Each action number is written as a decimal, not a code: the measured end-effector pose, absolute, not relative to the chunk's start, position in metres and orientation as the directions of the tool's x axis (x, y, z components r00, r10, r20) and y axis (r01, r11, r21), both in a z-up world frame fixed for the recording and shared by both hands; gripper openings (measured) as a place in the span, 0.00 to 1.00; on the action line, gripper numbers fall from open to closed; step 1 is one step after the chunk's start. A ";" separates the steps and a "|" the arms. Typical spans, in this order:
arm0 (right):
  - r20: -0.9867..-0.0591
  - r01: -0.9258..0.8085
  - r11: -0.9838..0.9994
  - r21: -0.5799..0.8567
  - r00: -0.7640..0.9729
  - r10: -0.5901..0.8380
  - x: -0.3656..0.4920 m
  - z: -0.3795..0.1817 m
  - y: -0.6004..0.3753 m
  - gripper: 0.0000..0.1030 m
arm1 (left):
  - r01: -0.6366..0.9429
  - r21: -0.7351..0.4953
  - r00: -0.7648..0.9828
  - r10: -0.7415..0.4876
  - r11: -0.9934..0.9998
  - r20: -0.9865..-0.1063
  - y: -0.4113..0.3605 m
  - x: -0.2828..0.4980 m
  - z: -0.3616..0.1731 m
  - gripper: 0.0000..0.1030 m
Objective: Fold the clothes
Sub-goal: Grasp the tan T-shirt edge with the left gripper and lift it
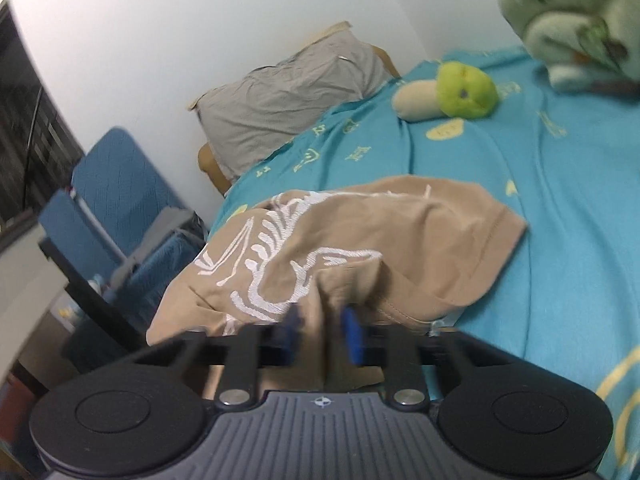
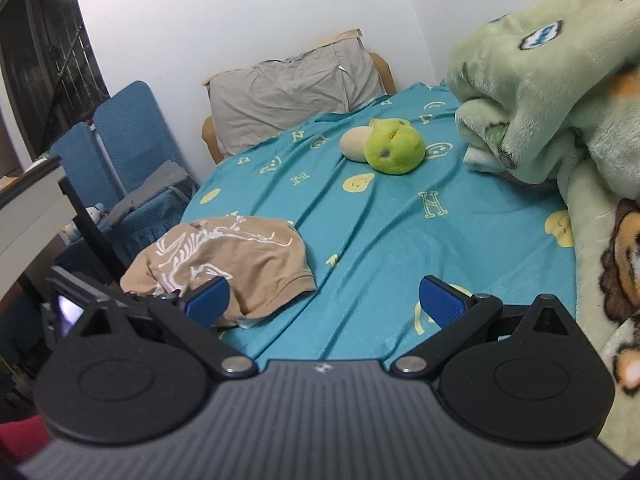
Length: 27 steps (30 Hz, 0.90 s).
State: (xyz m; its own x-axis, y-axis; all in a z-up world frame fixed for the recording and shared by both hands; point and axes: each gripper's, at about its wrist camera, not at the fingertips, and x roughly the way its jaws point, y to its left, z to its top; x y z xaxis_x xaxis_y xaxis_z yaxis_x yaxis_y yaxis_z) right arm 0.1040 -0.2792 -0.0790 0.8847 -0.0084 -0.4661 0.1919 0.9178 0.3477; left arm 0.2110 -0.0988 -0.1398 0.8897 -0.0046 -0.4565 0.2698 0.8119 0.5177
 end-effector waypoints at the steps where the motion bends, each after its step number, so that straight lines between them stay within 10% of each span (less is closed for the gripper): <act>1: -0.469 0.192 0.918 0.347 0.883 -0.008 0.106 -0.080 -0.279 1.00 | 0.269 0.493 0.890 -0.017 0.828 -0.457 -0.095 0.209 -0.135 0.10; 27: -0.447 -0.129 0.942 0.308 0.855 0.264 0.095 -0.083 -0.200 1.00 | 0.246 -0.105 0.916 -0.266 0.964 -0.299 0.032 0.029 0.008 0.06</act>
State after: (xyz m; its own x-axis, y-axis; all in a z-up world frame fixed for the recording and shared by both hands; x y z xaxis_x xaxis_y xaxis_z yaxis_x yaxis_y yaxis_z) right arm 0.0945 -0.1995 -0.0833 0.8546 0.2636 -0.4475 -0.1292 0.9424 0.3084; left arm 0.0287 0.0320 0.0082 0.9162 -0.2665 -0.2994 0.2458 0.9636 -0.1053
